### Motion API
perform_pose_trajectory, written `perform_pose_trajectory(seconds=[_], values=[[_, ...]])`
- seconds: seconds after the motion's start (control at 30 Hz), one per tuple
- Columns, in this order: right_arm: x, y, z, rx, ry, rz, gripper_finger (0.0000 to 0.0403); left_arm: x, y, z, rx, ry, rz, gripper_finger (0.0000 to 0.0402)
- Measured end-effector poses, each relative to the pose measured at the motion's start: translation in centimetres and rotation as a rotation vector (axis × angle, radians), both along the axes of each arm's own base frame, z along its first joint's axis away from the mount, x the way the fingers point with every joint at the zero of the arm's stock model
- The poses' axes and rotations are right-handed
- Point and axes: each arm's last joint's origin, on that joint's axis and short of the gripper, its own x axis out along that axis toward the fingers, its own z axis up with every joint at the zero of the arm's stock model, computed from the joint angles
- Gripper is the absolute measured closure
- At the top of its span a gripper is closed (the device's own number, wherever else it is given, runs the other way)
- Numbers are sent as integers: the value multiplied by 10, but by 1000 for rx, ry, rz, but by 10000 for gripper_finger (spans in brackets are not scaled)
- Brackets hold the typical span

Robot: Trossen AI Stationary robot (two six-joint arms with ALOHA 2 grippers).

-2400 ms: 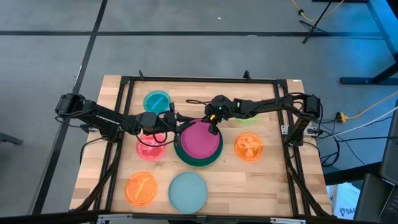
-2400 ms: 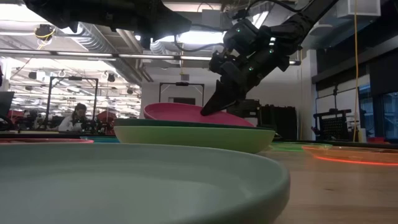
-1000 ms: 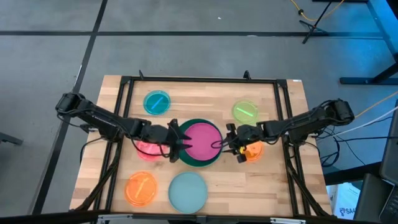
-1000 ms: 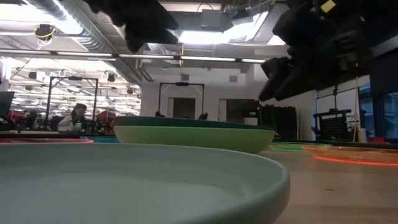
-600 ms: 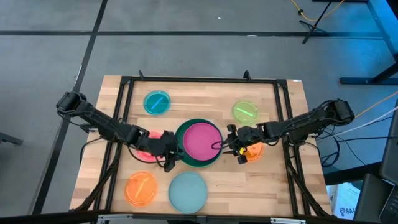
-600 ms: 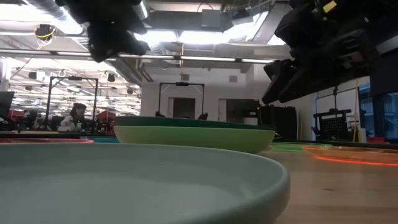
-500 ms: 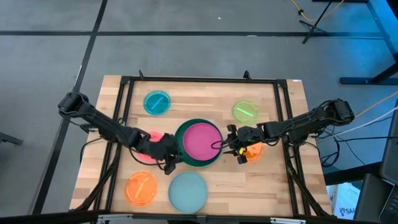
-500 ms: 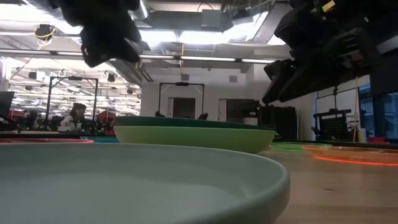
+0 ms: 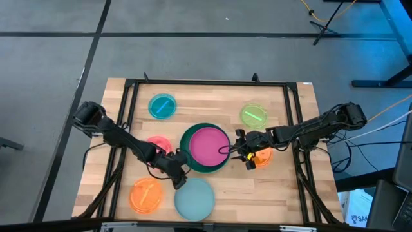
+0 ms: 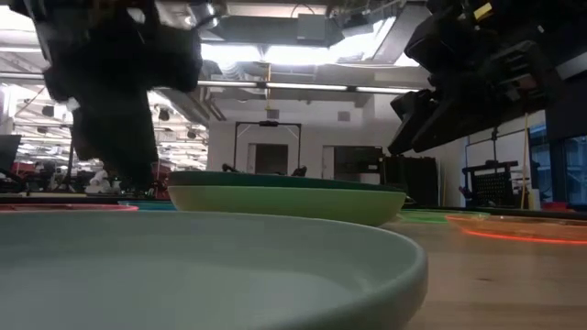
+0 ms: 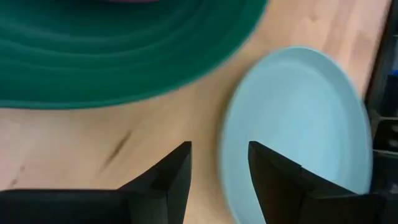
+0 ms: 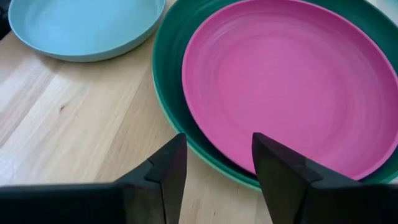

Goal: Stack plastic plates
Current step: Stack the light blue plate on top of the dark pink plate

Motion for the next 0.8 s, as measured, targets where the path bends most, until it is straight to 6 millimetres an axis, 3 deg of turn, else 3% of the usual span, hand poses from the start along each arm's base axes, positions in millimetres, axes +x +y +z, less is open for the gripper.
perform_pose_trajectory(seconds=[0.3, 0.8], values=[[0, 0, 0, 0, 0, 0, 231, 5, -5, -23, -74, 89, -39, 250], [0, -1, 0, -7, -1, -9, 231, 11, -8, -30, 9, 23, -133, 251]])
